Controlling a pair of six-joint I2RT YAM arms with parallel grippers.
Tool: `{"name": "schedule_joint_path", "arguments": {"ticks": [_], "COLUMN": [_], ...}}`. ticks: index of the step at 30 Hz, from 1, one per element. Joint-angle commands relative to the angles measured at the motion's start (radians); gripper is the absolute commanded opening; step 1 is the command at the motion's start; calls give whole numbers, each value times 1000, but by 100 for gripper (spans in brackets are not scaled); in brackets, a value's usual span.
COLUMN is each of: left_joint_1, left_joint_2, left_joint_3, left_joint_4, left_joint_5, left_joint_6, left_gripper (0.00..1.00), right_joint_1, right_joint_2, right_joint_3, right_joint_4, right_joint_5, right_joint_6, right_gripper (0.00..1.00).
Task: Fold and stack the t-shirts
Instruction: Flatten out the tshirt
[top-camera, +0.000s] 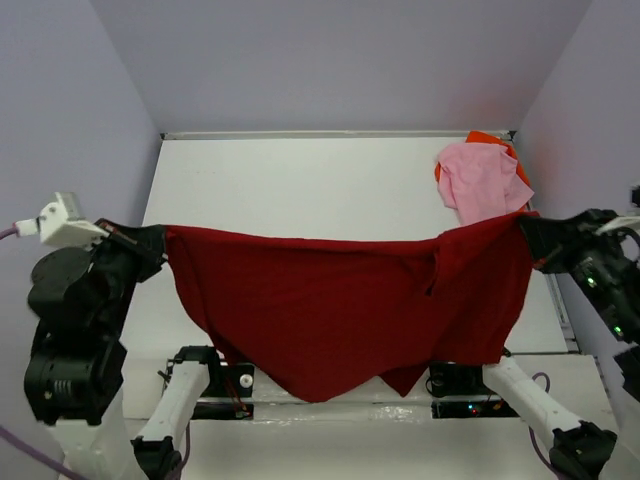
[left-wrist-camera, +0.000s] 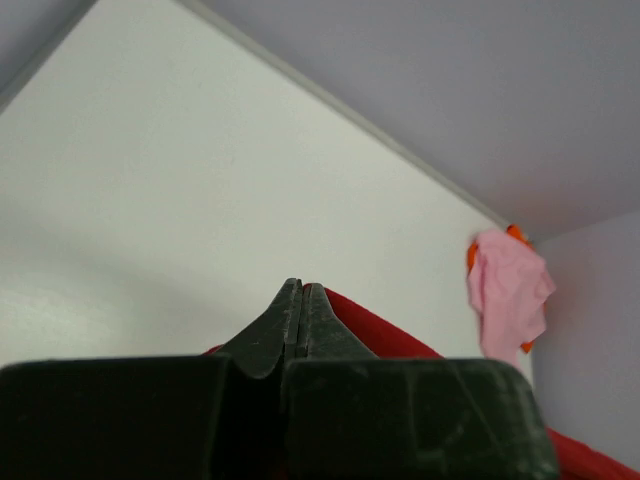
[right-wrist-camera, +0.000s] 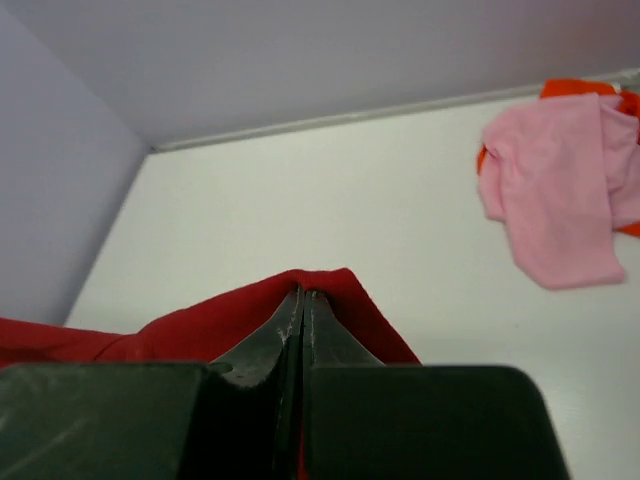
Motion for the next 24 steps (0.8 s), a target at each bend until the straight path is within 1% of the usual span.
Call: {"name": "schedule_joint_path", "arguments": {"ticks": [1, 3, 4, 5, 7, 10, 11, 13, 14, 15, 16, 17, 18, 21, 22, 24], "left_joint_1": [-14, -14, -14, -14, -14, -14, -14, -14, -13, -13, -13, -11, -11, -11, -10, -10], "left_joint_2": [28, 28, 27, 24, 36, 82, 110, 137, 174, 194, 217, 276, 307, 453, 531, 609], "left_joint_3": [-141, -239, -271, -332, -386, -489, -540, -600, -626, -647, -690, -701, -716, -700, -663, -609], "left_joint_4": [18, 48, 91, 119, 179, 265, 283, 378, 404, 435, 502, 530, 591, 660, 677, 676], "left_joint_5": [-67, -95, -113, -118, -130, -89, -84, -58, -46, -40, -19, -15, -5, -11, -18, -23], "left_joint_6": [-14, -15, -23, -22, -31, -34, -41, -40, -38, -43, -43, -38, -35, -20, -12, 4], "left_gripper": [0, 0, 0, 0, 0, 0, 0, 0, 0, 0, 0, 0, 0, 0, 0, 0], "right_joint_1": [1, 1, 1, 1, 1, 1, 1, 1, 1, 1, 1, 1, 1, 1, 1, -8], "right_joint_2": [1, -15, -19, -13, 16, 138, 209, 269, 295, 345, 381, 421, 511, 644, 716, 776], "right_joint_3": [-235, -326, -409, -443, -498, -566, -592, -625, -644, -664, -681, -679, -658, -601, -565, -526], "right_joint_4": [12, 97, 128, 153, 210, 234, 259, 306, 340, 422, 443, 466, 495, 524, 531, 560], "right_joint_5": [194, 214, 211, 211, 176, 118, 84, 56, 46, 27, 7, 0, -16, -23, -22, -20], "right_joint_6": [-39, -40, -46, -42, -43, -25, -14, -7, 1, 0, 3, 6, 0, -9, -10, -20], "right_gripper": [0, 0, 0, 0, 0, 0, 0, 0, 0, 0, 0, 0, 0, 0, 0, 0]}}
